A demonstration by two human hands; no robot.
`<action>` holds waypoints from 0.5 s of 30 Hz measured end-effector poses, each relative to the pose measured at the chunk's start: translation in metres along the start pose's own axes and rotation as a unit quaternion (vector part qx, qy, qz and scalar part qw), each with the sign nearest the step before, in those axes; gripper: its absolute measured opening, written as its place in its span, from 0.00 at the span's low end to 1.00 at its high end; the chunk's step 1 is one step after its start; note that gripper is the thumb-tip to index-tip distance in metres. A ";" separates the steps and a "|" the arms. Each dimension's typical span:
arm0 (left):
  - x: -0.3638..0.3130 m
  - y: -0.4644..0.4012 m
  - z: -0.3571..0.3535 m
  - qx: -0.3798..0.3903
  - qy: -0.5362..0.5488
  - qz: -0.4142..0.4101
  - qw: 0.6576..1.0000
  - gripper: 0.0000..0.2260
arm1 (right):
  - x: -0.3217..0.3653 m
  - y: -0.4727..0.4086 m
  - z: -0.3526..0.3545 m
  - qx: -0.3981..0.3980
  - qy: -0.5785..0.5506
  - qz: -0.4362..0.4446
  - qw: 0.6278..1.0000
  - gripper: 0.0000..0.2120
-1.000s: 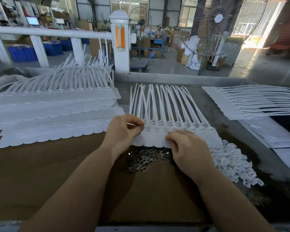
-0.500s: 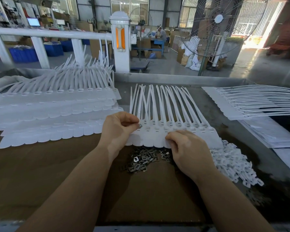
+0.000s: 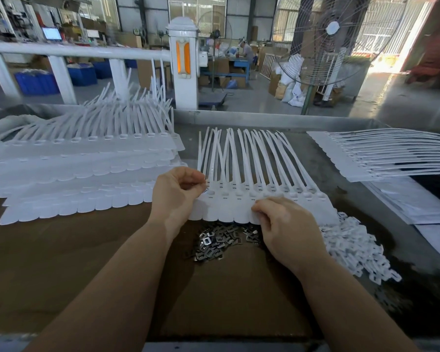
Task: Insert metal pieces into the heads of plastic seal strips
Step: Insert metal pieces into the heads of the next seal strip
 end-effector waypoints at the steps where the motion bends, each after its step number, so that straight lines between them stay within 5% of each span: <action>1: 0.000 0.000 0.000 -0.001 0.004 0.001 1.000 0.10 | 0.000 0.000 0.000 0.000 0.000 0.001 1.000 0.05; 15: -0.006 -0.013 -0.003 0.093 -0.062 -0.031 0.993 0.12 | 0.001 0.000 0.000 0.003 0.009 0.008 1.000 0.05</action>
Point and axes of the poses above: each hand's wrist, its own y-axis away from the middle knuckle, its own z-axis out of the back of the hand, x = y × z, the point moved 3 cm from there along -y, towards the middle knuckle, and after that the axes turned 10 degrees about -x, right-handed, at the moved point
